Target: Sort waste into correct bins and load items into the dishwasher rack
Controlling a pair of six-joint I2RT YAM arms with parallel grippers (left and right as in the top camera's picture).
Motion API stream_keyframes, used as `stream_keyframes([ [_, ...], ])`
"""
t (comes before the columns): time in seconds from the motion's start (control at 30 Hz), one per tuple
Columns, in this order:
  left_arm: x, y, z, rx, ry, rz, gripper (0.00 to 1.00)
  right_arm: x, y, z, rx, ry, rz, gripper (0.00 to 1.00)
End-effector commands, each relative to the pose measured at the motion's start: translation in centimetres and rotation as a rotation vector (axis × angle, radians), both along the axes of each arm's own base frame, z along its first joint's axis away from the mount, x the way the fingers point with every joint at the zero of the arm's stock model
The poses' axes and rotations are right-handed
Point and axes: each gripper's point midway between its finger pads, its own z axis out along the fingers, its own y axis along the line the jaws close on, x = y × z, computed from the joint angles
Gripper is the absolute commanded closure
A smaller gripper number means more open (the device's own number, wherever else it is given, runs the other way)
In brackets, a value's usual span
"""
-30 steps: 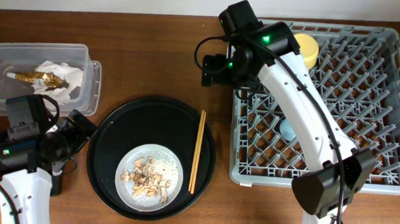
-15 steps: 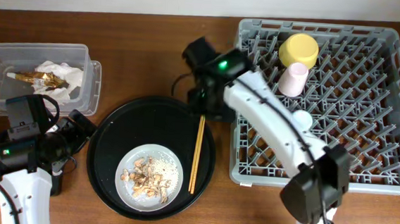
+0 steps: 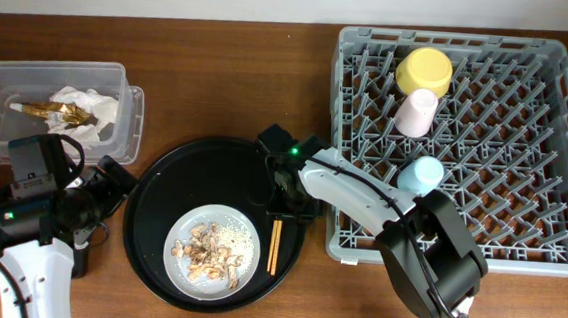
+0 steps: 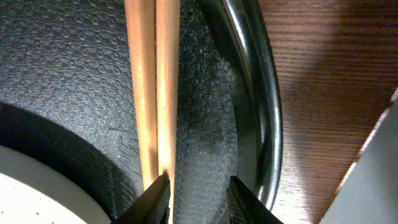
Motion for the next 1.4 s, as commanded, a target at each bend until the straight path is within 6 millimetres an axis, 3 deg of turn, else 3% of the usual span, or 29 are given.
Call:
stream_keyframes([
  [0.0, 0.1, 0.3, 0.4, 0.008, -0.011, 0.012, 0.01, -0.1, 0.3, 0.1, 0.014, -0.002, -0.004, 0.68],
  [0.37, 0.1, 0.3, 0.4, 0.008, -0.010, 0.012, 0.01, 0.7, -0.1, -0.4, -0.012, -0.050, -0.005, 0.68],
  [0.53, 0.1, 0.3, 0.4, 0.008, -0.011, 0.012, 0.01, 0.5, 1.6, -0.8, -0.003, -0.112, 0.042, 0.68],
  [0.67, 0.1, 0.3, 0.4, 0.008, -0.010, 0.012, 0.01, 0.7, 1.3, -1.0, -0.047, -0.152, 0.033, 0.69],
  [0.7, 0.1, 0.2, 0.4, 0.008, -0.010, 0.012, 0.01, 0.7, 1.3, -1.0, -0.050, -0.155, 0.033, 0.82],
  [0.73, 0.1, 0.3, 0.4, 0.008, -0.010, 0.012, 0.01, 0.7, 1.3, -1.0, -0.050, -0.155, 0.033, 0.84],
  [0.77, 0.1, 0.3, 0.4, 0.008, -0.010, 0.012, 0.01, 0.7, 1.3, -1.0, -0.050, -0.155, 0.033, 0.95],
  [0.8, 0.1, 0.2, 0.4, 0.008, -0.010, 0.012, 0.01, 0.8, 1.4, -0.7, -0.041, -0.157, 0.030, 0.96],
  [0.87, 0.1, 0.3, 0.4, 0.008, -0.010, 0.012, 0.00, 1.8, 1.5, 1.1, -0.016, -0.169, 0.010, 0.96],
  [0.93, 0.1, 0.3, 0.4, 0.008, -0.010, 0.012, 0.01, 4.1, 1.3, 6.6, 0.029, -0.236, 0.029, 0.96],
  [1.0, 0.1, 0.3, 0.4, 0.008, -0.010, 0.012, 0.01, 7.1, -0.4, 14.1, 0.074, -0.351, 0.093, 0.96],
  [1.03, 0.1, 0.2, 0.4, 0.008, -0.010, 0.012, 0.00, 10.2, -5.0, 19.5, 0.031, -0.456, 0.079, 0.96],
  [1.07, 0.1, 0.3, 0.4, 0.008, -0.010, 0.012, 0.01, 11.5, -7.6, 20.9, 0.003, -0.483, 0.060, 0.96],
  [1.17, 0.1, 0.3, 0.4, 0.008, -0.010, 0.012, 0.01, 15.0, -15.8, 20.6, -0.076, -0.501, 0.018, 0.96],
  [1.2, 0.1, 0.3, 0.4, 0.008, -0.010, 0.012, 0.01, 16.4, -17.3, 19.7, -0.099, -0.511, 0.056, 0.96],
  [1.3, 0.1, 0.3, 0.4, 0.008, -0.010, 0.012, 0.01, 18.4, -18.0, 17.3, -0.111, -0.499, 0.055, 0.95],
  [1.37, 0.1, 0.3, 0.4, 0.008, -0.010, 0.012, 0.01, 19.0, -17.8, 15.9, -0.113, -0.483, 0.056, 0.87],
])
